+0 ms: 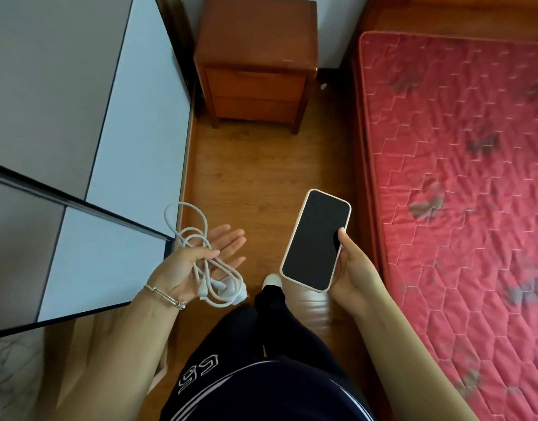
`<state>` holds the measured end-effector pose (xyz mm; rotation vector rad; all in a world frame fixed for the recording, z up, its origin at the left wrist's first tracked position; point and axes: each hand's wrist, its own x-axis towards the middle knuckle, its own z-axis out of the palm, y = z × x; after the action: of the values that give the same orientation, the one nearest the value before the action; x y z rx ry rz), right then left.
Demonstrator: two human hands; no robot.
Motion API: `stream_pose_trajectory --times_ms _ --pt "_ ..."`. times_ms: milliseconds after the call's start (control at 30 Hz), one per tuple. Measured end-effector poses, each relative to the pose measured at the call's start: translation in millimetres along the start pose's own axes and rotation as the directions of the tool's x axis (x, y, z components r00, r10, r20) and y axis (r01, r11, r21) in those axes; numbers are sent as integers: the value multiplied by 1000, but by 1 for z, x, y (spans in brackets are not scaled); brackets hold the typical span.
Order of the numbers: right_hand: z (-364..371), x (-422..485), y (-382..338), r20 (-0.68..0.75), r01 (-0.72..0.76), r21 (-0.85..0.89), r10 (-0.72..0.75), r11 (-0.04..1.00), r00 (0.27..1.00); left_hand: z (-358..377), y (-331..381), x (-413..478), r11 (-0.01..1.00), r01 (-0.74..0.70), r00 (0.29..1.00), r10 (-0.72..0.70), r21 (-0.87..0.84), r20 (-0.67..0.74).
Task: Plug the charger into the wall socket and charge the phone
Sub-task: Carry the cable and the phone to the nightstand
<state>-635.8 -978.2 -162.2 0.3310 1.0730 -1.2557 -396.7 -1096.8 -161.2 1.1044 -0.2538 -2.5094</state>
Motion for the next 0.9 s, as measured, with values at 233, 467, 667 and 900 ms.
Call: stream_pose_trajectory --times_ms 233,467,667,900 --pt "5 24 -34 -28 -8 -20 7 1000 1000 21 25 26 999 -38 999 38 12 0" --pt "33 61 -62 -7 -11 -5 11 1000 1000 18 69 63 1000 -21 1000 21 11 5" --pt "80 97 -89 -16 8 21 -7 1000 1000 23 128 100 1000 -20 999 19 24 33" --pt "135 133 -118 10 29 4 -29 1000 1000 32 188 129 1000 -1 998 1 8 56"
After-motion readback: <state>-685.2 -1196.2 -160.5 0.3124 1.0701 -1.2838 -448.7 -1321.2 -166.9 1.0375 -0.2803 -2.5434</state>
